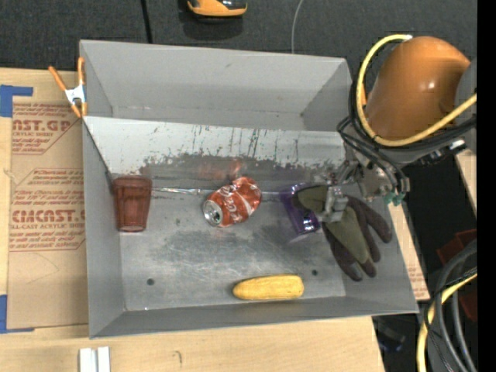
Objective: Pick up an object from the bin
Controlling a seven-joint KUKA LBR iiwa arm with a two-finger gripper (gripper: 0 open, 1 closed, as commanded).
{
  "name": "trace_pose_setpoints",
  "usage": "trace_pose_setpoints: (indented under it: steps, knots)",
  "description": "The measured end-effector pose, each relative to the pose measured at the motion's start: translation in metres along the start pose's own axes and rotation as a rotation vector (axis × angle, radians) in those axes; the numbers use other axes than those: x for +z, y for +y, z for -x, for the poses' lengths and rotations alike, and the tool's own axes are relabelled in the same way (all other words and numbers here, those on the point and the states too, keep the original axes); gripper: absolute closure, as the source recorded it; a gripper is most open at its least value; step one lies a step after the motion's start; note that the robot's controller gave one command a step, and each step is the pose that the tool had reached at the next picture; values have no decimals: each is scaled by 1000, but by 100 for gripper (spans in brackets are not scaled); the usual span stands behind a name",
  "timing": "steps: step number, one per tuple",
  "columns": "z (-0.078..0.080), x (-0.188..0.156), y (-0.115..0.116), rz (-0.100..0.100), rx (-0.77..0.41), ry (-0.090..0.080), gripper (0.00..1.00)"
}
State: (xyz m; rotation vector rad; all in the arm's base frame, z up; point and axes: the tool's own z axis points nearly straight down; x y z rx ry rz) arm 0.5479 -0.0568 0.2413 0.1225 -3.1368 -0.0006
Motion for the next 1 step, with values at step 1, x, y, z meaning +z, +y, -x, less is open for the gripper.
trace_pose_setpoints:
  steps: [1]
  knots:
    - [3,-15,-2,-1,1,-5,100]
